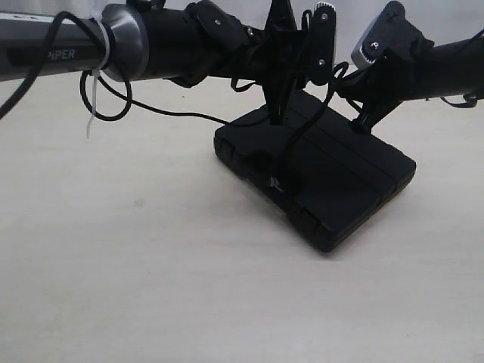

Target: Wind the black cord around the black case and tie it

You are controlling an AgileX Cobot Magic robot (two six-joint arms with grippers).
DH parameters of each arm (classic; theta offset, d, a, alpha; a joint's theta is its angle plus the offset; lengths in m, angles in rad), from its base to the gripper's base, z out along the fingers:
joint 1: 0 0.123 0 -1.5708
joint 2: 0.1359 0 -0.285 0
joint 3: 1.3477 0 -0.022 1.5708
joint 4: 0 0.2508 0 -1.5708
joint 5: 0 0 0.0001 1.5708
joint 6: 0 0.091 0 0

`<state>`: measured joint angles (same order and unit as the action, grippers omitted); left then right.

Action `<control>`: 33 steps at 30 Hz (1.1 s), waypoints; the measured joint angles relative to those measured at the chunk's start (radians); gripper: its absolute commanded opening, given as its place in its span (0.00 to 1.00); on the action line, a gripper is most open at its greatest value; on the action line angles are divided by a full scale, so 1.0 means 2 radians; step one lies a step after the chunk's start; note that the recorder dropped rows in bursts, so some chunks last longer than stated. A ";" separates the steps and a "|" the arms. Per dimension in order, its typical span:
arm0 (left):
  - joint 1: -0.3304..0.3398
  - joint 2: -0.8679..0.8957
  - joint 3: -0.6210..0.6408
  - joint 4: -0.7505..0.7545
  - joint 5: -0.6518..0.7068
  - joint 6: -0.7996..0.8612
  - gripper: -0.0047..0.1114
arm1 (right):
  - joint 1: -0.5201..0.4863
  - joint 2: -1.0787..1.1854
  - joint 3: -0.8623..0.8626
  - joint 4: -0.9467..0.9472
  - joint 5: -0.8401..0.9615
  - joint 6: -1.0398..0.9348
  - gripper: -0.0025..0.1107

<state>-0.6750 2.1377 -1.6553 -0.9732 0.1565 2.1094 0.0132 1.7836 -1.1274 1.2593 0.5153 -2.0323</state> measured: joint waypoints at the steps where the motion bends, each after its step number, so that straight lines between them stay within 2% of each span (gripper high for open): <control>1: 0.000 0.000 0.000 0.000 -0.001 0.000 0.04 | 0.000 0.000 0.000 0.000 0.000 0.000 0.06; 4: 0.000 0.000 0.000 0.000 -0.002 0.000 0.04 | 0.000 0.000 0.000 0.000 0.000 0.000 0.06; 6: 0.000 0.000 0.000 0.000 -0.002 -0.002 0.04 | 0.000 0.000 0.000 0.000 0.000 0.001 0.10; 12: 0.000 0.000 0.000 -0.002 -0.004 -0.025 0.04 | 0.000 0.000 0.000 0.000 0.000 0.005 0.42; 14: 0.000 0.000 0.000 -0.002 -0.009 -0.029 0.04 | 0.000 -0.003 0.000 -0.009 0.000 0.015 0.51; 16: 0.000 0.000 0.000 -0.002 -0.012 -0.030 0.04 | 0.000 -0.013 0.000 -0.033 -0.001 0.035 0.55; 21: 0.000 0.000 0.000 -0.002 -0.012 -0.035 0.04 | 0.000 -0.045 0.000 -0.089 -0.033 0.102 0.56; 25: 0.000 0.000 0.000 -0.002 -0.011 -0.039 0.04 | 0.003 -0.069 0.000 -0.080 -0.032 0.108 0.55; 30: 0.000 0.000 0.000 -0.002 -0.011 -0.041 0.04 | 0.034 -0.067 -0.001 -0.061 -0.043 0.094 0.44; 33: 0.000 0.000 0.000 -0.002 -0.011 -0.041 0.04 | 0.052 -0.040 -0.001 -0.079 -0.054 0.092 0.43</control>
<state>-0.6750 2.1377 -1.6553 -0.9769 0.1350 2.0272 0.1168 1.7045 -1.1289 1.1013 0.4075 -1.8480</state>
